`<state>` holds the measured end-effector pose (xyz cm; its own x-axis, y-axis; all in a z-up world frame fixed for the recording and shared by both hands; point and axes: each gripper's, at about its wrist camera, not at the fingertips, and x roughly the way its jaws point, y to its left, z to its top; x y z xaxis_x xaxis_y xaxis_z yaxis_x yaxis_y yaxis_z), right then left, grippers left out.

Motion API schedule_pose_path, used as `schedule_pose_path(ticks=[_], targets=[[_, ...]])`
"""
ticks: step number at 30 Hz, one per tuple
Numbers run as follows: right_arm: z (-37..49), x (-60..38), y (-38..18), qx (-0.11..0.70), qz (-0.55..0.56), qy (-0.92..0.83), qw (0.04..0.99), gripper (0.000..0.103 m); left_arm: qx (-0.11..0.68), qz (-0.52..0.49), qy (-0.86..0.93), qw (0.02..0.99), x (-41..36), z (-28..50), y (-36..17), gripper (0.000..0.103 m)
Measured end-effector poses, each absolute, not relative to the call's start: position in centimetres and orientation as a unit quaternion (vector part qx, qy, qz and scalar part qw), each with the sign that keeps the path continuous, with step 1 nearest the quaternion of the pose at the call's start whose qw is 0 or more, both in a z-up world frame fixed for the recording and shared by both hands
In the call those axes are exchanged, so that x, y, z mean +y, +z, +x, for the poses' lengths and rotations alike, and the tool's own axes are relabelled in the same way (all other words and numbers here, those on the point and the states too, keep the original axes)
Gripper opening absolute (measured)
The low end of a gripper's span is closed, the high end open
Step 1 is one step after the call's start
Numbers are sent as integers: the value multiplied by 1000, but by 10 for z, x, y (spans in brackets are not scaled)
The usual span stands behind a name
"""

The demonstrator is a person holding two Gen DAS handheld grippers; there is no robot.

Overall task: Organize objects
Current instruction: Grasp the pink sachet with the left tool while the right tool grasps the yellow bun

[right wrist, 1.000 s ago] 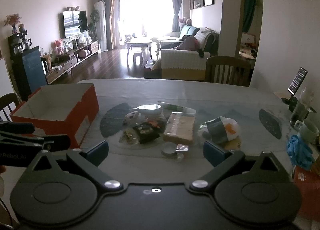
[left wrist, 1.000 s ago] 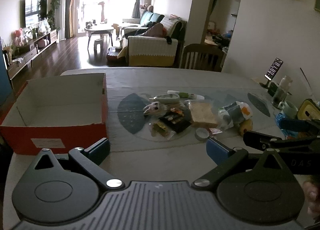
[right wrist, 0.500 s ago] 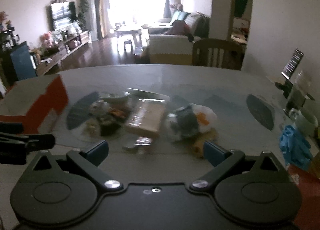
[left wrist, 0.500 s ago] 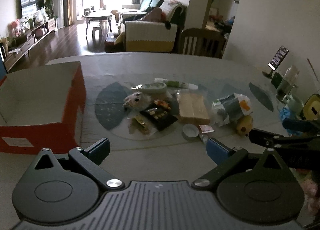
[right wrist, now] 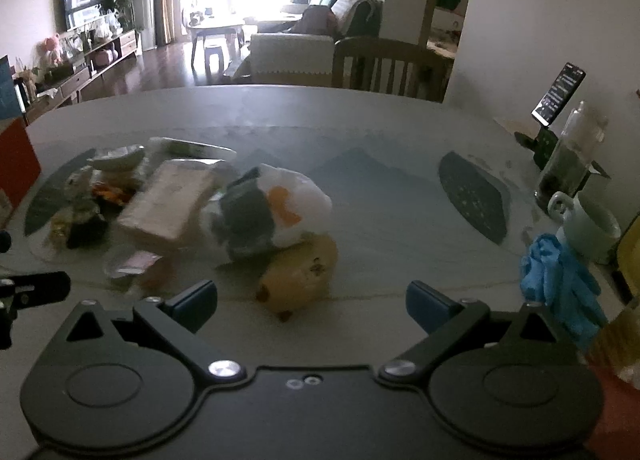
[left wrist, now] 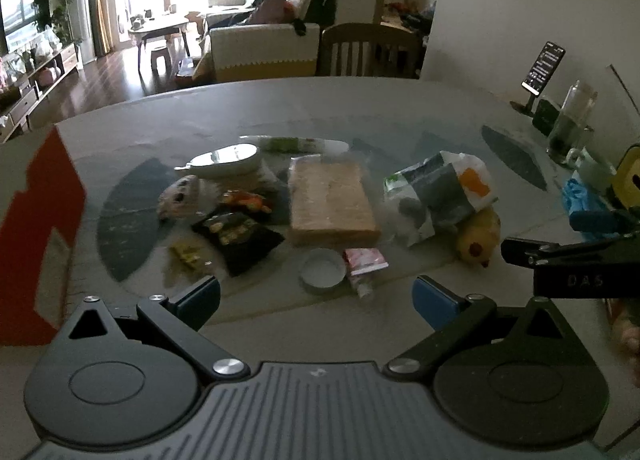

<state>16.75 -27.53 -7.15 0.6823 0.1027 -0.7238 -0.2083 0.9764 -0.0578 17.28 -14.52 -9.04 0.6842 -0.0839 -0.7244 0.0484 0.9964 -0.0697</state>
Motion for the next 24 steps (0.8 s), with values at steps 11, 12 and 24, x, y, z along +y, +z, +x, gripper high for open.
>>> schedule_pose_path(ticks=[11, 12, 24], targets=[[202, -280, -99, 414, -85, 109, 900, 100, 409, 17, -27, 912, -165, 209, -125, 102], [203, -280, -100, 415, -85, 112, 899, 100, 412, 15, -23, 911, -162, 210, -127, 102], [220, -275, -115, 425, -93, 123, 892, 99, 414, 30, -34, 909, -177, 220, -133, 97]])
